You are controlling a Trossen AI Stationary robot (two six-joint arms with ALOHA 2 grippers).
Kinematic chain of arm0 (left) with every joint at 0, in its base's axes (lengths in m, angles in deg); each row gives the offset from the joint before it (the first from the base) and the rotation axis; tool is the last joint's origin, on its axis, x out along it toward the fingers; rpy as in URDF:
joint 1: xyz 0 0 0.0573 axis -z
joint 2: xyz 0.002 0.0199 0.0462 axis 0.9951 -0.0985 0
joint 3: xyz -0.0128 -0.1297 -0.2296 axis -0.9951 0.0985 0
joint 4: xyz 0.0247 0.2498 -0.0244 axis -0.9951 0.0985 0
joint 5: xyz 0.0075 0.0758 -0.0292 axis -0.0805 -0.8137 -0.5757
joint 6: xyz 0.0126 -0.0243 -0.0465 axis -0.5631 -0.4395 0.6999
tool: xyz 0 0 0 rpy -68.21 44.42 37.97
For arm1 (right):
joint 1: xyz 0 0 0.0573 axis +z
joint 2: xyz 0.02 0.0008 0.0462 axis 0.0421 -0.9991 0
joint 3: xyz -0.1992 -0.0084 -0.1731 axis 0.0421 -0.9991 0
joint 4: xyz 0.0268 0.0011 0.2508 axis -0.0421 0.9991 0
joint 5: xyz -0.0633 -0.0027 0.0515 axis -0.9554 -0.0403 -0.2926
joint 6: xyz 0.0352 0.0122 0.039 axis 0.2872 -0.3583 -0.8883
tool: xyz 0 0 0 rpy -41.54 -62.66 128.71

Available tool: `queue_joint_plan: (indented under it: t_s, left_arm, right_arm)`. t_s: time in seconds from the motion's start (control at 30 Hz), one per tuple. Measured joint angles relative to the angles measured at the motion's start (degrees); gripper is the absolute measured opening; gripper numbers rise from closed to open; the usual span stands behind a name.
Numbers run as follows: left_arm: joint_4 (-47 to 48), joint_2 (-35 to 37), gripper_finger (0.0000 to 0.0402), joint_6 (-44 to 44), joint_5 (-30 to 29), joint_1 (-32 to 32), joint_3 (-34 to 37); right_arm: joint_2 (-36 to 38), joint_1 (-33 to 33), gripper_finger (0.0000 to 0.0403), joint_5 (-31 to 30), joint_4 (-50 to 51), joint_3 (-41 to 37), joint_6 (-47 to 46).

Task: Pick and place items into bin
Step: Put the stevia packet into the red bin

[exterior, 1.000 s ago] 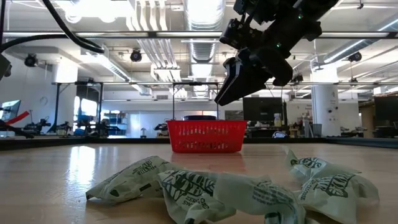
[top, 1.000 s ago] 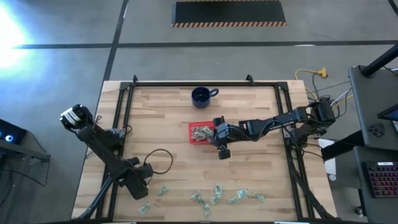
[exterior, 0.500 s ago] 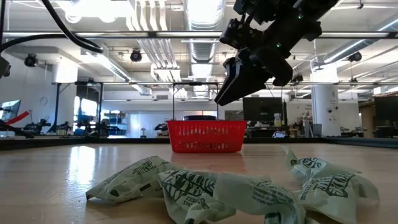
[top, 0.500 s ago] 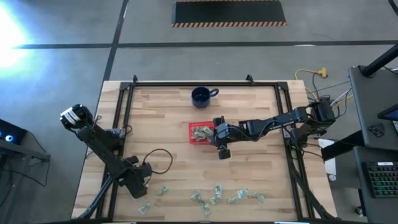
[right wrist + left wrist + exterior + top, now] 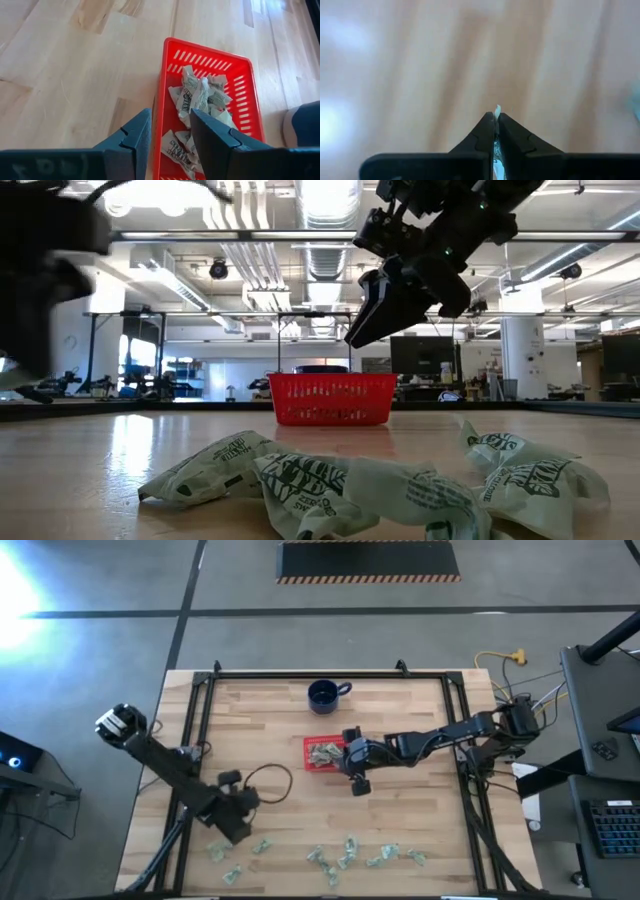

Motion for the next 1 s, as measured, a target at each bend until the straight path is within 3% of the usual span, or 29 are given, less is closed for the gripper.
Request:
queue_joint_plan:
  t_s: [0.2, 0.3, 0.47, 0.6, 0.8, 1.0]
  left_arm:
    - [-8.1, 0.0, 0.0001, -18.5, -16.9, -8.5, -1.6]
    - [-18.0, 0.0, 0.0001, -30.8, -19.0, -13.3, -1.4]
    - [-33.6, -1.3, 0.0001, -46.8, -19.2, -21.4, -1.2]
    - [-42.7, -3.5, 0.0001, -54.6, -17.2, -27.4, -1.2]
    - [-52.6, -8.4, 0.0001, -60.0, -7.0, -34.7, -1.2]
    - [-55.7, -12.5, 0.0002, -62.5, -4.0, -37.3, -2.0]
  right_arm:
    - [1.1, 0.0, 0.0127, 0.0, -0.1, 0.0, 0.3]
    - [1.8, 0.0, 0.0127, 0.0, 0.0, 0.0, 0.4]
    - [2.4, 0.0, 0.0127, 0.0, 0.1, 0.0, 0.6]
    - [2.4, 0.0, 0.0127, 0.0, 1.1, 0.0, 0.5]
    - [2.5, 0.5, 0.0127, 0.0, 4.5, 0.0, 0.0]
    - [3.0, 0.7, 0.0127, -0.4, 6.8, 0.0, -0.8]
